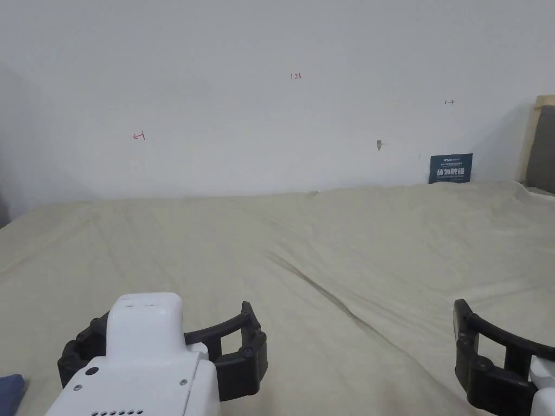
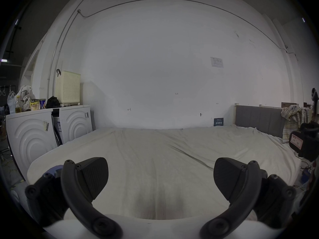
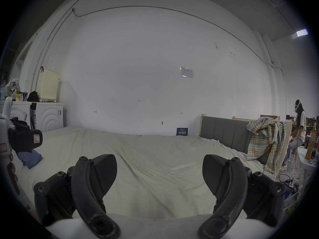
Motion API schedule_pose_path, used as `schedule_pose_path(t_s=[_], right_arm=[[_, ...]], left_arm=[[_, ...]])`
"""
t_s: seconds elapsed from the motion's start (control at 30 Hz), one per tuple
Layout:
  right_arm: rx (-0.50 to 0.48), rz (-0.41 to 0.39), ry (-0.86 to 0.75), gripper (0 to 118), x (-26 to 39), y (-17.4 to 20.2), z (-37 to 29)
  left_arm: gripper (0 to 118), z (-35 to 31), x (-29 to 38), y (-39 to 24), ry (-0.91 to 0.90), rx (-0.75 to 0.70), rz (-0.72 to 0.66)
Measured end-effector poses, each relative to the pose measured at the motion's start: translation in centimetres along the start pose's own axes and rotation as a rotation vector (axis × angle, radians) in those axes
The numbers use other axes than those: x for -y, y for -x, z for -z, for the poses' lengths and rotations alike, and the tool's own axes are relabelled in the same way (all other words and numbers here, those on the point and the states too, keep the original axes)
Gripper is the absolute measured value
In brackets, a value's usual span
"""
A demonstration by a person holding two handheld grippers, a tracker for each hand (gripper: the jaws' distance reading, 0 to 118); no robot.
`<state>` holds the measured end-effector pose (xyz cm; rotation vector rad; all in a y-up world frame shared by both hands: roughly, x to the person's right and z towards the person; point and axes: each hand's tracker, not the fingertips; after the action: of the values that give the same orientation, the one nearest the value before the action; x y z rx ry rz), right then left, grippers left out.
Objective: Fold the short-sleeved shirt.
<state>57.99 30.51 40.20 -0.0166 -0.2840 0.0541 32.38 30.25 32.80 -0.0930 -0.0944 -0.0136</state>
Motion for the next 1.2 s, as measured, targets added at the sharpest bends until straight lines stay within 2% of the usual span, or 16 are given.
schedule_pose_path(t_s=[0.23, 0.4, 0.6, 0.77, 0.87, 1.0, 1.2], right_arm=[[0.001, -0.013, 0.029, 103, 0.3, 0.0, 0.2], [0.005, -0.015, 0.044, 103, 0.5, 0.2, 0.5], [0.001, -0.007, 0.059, 103, 0.7, 0.6, 0.9], [-0.006, -0.001, 0.067, 103, 0.9, 0.8, 1.0], [-0.009, 0.007, 0.072, 103, 0.9, 0.7, 1.0], [-0.002, 0.001, 0.080, 103, 1.1, 0.7, 1.2], [-0.001, 0.000, 0.086, 103, 1.3, 0.8, 1.3]], left_arm=[[118, 0.4, -0.4, -0.6, -0.015, -0.072, 0.007], [118, 0.4, -0.8, 0.3, 0.031, 0.035, -0.069], [118, 0.8, -0.6, 0.6, -0.009, -0.027, -0.025], [118, 0.8, -0.2, 0.7, -0.023, -0.017, -0.015], [118, 0.9, 0.0, 0.1, -0.036, -0.077, 0.013], [118, 0.6, -0.3, 0.0, -0.003, -0.064, -0.019], [118, 0.0, 0.2, -0.4, -0.009, -0.052, 0.014]])
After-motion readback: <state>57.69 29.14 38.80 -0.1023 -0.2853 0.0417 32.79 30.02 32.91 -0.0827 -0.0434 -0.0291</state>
